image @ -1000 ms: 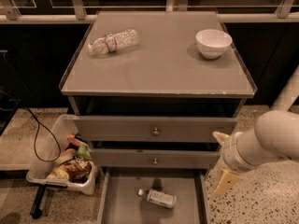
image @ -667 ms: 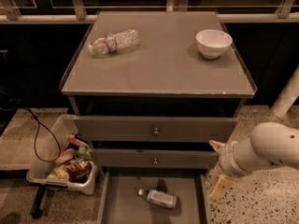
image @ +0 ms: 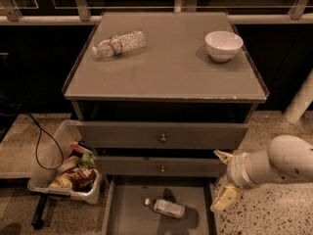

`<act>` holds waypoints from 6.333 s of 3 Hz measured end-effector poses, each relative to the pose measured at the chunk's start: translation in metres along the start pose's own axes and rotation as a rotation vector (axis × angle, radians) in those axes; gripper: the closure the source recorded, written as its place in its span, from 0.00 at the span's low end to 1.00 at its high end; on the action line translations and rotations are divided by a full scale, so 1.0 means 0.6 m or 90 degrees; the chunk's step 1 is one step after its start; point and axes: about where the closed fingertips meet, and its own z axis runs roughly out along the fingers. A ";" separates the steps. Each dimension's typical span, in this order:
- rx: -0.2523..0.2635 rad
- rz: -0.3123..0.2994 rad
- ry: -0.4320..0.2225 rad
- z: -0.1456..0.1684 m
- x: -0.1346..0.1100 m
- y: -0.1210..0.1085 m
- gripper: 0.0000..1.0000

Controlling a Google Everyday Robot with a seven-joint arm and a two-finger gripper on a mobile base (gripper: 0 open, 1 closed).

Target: Pick blue plastic bottle from bottom drawer and place on counter

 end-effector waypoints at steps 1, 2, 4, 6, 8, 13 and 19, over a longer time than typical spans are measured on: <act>-0.005 -0.010 -0.020 0.021 -0.001 0.014 0.00; -0.026 0.013 -0.041 0.110 0.037 0.028 0.00; -0.057 0.108 -0.101 0.311 0.160 0.042 0.00; -0.082 0.146 -0.100 0.397 0.198 0.045 0.00; -0.026 0.081 -0.108 0.473 0.207 0.061 0.00; -0.057 0.026 -0.121 0.701 0.264 0.046 0.00; -0.055 0.041 -0.107 0.711 0.264 0.053 1.00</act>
Offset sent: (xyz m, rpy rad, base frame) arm -0.0002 0.0384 -0.1707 0.1691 0.1054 -0.0148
